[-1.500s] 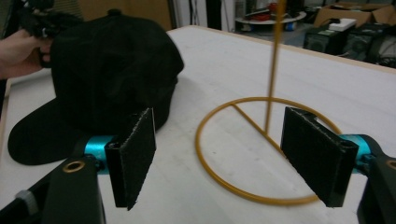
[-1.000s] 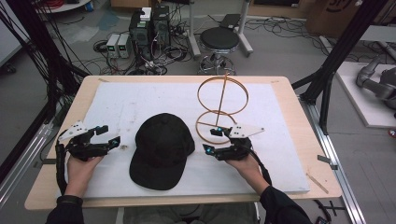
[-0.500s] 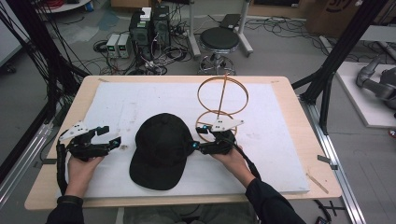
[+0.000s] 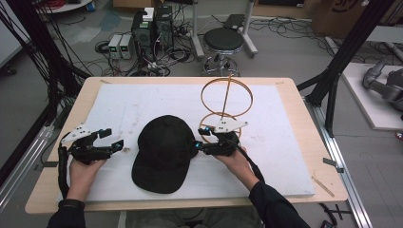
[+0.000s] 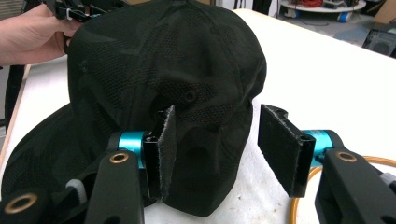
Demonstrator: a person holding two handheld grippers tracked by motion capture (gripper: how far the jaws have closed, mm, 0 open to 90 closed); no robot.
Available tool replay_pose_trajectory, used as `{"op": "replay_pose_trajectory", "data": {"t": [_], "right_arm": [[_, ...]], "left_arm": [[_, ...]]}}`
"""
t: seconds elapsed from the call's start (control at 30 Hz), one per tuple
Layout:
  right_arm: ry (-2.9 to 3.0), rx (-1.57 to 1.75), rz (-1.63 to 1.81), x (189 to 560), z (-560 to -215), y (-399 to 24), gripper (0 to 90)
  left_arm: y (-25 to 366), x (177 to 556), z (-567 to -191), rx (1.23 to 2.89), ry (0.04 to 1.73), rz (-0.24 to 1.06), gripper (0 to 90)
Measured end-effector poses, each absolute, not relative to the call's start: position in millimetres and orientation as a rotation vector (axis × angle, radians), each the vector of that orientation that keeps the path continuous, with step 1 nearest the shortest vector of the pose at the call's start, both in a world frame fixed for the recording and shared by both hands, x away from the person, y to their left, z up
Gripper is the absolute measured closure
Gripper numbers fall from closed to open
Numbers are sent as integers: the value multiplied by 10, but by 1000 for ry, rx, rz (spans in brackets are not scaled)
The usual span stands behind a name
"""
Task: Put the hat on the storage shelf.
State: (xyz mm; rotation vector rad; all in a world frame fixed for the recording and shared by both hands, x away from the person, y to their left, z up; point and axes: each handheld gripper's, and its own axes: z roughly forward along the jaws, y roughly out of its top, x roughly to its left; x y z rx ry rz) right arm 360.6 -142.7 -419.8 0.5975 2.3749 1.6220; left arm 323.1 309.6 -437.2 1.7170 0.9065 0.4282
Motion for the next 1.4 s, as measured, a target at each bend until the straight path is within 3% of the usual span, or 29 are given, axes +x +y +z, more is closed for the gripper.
{"op": "replay_pose_trajectory", "data": {"t": [0.23,0.33,0.47,0.5,0.53,0.57,0.67,0.93,1.4], "right_arm": [[2421,636,1608,3686,-4277,-1369,460],[2450,639,1617,3694,-4285,-1359,511],[2488,599,1618,3679,-4291,-1333,620],[2499,591,1607,3673,-4297,-1313,691],[2499,591,1607,3673,-4297,-1313,691],[2497,573,1579,3662,-4293,-1306,796],[2480,564,1569,3640,-4256,-1326,889],[2431,515,1539,3529,-4120,-1316,900],[2339,448,1688,3407,-3503,-1215,900]], "left_arm": [[3093,3232,-4372,1720,903,428,207],[3095,3235,-4374,1720,902,428,208],[3092,3235,-4375,1720,905,427,209],[3088,3234,-4376,1718,906,427,209],[3087,3234,-4375,1718,905,427,209],[3088,3233,-4373,1718,902,427,209],[3088,3233,-4374,1718,905,427,210],[3093,3233,-4373,1714,907,430,210],[3125,3213,-4352,1696,915,431,211]]}}
